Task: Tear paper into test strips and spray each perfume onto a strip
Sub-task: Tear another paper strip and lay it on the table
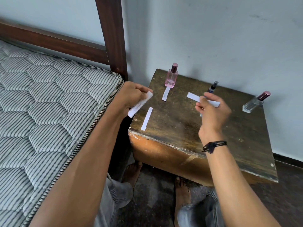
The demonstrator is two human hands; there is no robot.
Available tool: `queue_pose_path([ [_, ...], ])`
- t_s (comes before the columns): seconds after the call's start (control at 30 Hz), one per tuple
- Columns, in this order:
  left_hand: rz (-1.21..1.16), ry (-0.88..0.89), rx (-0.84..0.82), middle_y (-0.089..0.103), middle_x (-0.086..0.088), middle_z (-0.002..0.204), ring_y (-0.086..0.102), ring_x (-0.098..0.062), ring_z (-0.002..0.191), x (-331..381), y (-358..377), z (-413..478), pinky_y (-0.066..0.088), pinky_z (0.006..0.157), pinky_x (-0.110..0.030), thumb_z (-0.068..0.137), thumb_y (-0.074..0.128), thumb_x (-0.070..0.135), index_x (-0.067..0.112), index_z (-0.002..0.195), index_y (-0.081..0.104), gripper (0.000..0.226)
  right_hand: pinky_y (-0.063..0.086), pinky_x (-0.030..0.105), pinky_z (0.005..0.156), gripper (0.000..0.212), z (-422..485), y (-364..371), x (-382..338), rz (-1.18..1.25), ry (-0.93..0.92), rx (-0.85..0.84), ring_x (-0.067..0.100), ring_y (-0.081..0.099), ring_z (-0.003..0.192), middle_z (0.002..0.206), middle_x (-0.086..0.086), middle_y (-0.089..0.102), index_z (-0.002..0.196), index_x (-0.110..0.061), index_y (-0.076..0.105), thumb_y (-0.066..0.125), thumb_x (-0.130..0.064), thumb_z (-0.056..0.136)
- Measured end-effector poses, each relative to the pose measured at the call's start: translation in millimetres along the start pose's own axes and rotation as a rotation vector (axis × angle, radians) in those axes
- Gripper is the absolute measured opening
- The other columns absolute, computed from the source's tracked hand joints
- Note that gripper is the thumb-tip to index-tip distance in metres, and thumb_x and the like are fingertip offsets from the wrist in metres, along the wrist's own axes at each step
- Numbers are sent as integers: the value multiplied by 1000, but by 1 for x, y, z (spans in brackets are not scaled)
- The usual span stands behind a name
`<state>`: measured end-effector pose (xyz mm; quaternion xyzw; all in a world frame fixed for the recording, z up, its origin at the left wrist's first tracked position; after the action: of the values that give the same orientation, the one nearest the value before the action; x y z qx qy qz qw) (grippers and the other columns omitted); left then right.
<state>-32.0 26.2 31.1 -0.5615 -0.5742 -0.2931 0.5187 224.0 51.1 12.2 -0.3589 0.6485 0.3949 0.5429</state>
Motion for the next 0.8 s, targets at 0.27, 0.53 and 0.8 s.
queue_pose_path([
  [0.27,16,-4,-65,59,1,72,58,-8,63,-3,25,-2,49,51,-17,85,63,-14,8,94,75,27,57,19,70,20,-6,4,7,-133,70,-174,17,76,81,92,7,77,86,-15,79,77,5,85],
  [0.53,130,19,-35,63,0,78,65,-14,77,-8,25,3,62,74,-30,87,69,-5,10,98,75,19,58,23,68,24,-6,3,11,-395,9,-316,16,76,81,85,1,77,86,-20,74,78,4,84],
  [0.8,412,52,-24,71,-5,85,66,-16,78,-7,21,6,56,79,-29,85,75,4,14,98,79,16,55,31,83,19,-3,1,12,-540,-8,-337,9,71,87,86,-7,77,85,-25,76,82,-7,84],
])
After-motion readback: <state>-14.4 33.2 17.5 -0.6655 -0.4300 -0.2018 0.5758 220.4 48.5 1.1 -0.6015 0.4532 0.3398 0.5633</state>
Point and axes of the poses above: each hand's wrist, its own z-axis towards the middle knuckle, its own y-axis out of the palm, x = y × z, the point moved 3 cm from there along z, towards the middle knuckle
